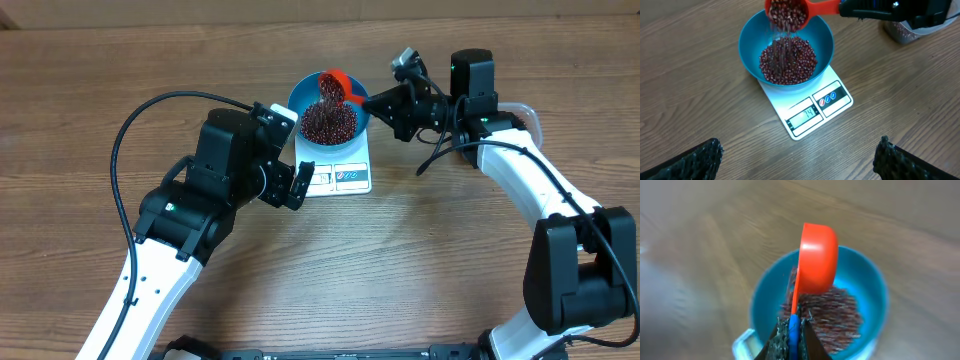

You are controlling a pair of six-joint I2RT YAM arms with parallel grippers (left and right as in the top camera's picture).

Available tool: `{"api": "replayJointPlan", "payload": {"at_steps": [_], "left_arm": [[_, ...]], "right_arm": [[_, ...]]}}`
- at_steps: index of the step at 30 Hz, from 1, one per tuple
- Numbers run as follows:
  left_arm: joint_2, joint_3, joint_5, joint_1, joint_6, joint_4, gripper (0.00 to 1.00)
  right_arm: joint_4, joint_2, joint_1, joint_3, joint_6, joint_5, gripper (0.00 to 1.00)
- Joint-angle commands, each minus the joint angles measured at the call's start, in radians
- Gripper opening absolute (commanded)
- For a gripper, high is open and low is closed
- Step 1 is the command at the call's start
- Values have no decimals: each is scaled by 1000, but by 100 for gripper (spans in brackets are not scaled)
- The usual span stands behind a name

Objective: Scoop item into bowl and weigh 150g on scale
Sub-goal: 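Carry the red cup over the blue bowl and tilt to pour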

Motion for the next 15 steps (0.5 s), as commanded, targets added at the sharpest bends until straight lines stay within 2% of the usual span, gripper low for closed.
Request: {"api": "replayJointPlan", "payload": {"at_steps": [1, 6, 15], "left_arm": [[9, 0, 17, 4, 19, 0, 99], [9, 0, 17, 4, 19, 0, 100], [9, 0, 17, 4, 19, 0, 100]], "right_arm": [[7, -1, 3, 23, -196, 97, 4], [5, -1, 3, 23, -402, 105, 4], [-5, -1, 4, 23, -681, 104, 4]]}}
